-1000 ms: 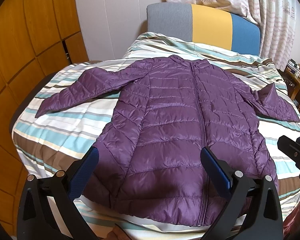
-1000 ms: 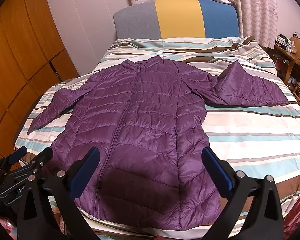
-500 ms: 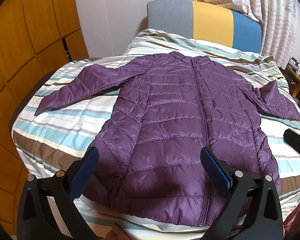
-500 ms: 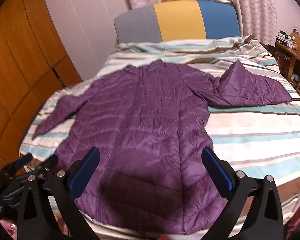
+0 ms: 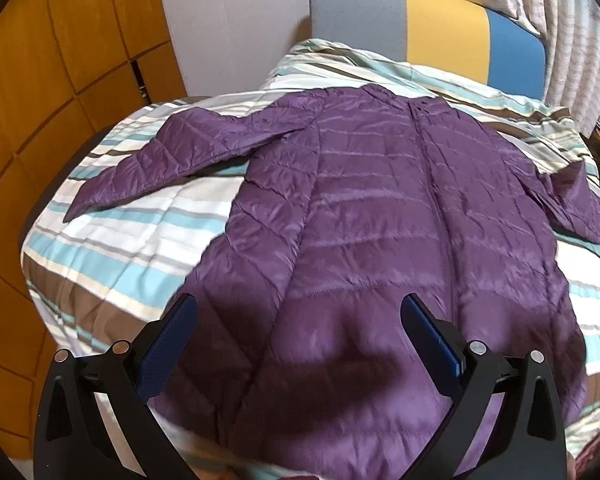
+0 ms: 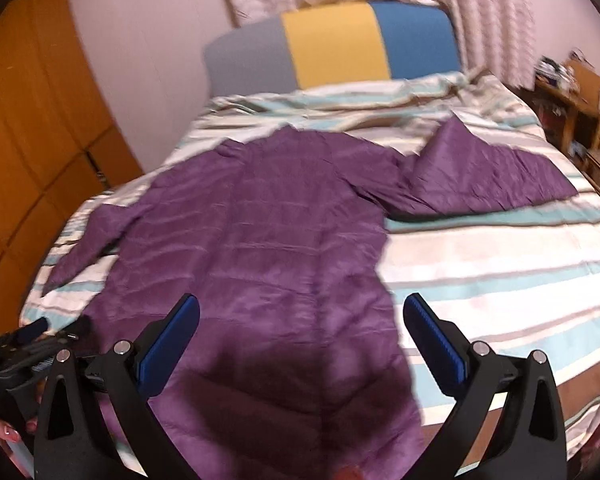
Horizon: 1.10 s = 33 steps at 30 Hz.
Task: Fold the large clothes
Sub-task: 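Reach the right tool to the jacket sleeve and grasp its cuff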
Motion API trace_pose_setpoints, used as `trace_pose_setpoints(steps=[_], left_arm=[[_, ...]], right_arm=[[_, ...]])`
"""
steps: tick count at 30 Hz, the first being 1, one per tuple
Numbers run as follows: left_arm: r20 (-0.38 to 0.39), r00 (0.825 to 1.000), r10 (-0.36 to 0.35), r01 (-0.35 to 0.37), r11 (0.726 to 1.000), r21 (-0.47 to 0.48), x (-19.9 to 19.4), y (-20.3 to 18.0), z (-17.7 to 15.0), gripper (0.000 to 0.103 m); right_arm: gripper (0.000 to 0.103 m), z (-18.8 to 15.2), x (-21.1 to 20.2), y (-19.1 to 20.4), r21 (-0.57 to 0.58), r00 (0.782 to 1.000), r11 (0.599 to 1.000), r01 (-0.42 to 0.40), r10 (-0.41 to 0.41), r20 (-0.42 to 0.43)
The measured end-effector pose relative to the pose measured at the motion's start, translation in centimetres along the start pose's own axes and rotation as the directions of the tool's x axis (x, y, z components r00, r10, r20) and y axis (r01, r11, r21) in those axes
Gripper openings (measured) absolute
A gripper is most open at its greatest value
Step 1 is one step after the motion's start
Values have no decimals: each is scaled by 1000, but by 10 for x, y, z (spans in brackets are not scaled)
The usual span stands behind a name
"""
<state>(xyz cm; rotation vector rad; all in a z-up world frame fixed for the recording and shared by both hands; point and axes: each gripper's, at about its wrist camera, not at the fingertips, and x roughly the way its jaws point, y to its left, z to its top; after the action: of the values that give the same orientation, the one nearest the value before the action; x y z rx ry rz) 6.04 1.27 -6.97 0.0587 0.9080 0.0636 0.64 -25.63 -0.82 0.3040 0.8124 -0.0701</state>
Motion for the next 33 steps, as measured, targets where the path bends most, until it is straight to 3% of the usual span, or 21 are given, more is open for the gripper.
trace_pose_setpoints(steps=[4,9,11,16,21,27,30,31,33], left_arm=[[15,1000,16,-16,1000,6,29,4,11,100],[52,998,42,-43,999,10,66,8,30,100],[54,997,63,-63,998,-5,80,13,38,100],[49,993,108,-105,993,-52,115,28,52,100],[11,994,113,-111,989,-98,140,44,52,100],[1,995,97,-96,989,-115,149,45,43,100],[-14,997,81,-82,989,-120,151,44,41,100],[-20,997,74,-75,989,-126,153,45,41,100],[-29,998,63,-66,989,-133,154,46,39,100]], right_arm=[[101,3,24,-43,46,995,994,102,-102,-10],[99,16,52,-125,261,989,954,146,-146,-18],[90,24,63,-163,347,983,922,173,-183,-5],[79,41,82,-234,490,961,837,243,-276,-4],[77,58,100,-282,583,936,756,296,-352,-19],[75,71,107,-315,654,915,687,317,-404,-19],[66,75,110,-328,701,904,639,316,-427,-19],[59,78,110,-332,709,896,627,323,-443,-16],[33,83,111,-335,708,891,626,327,-453,-11]])
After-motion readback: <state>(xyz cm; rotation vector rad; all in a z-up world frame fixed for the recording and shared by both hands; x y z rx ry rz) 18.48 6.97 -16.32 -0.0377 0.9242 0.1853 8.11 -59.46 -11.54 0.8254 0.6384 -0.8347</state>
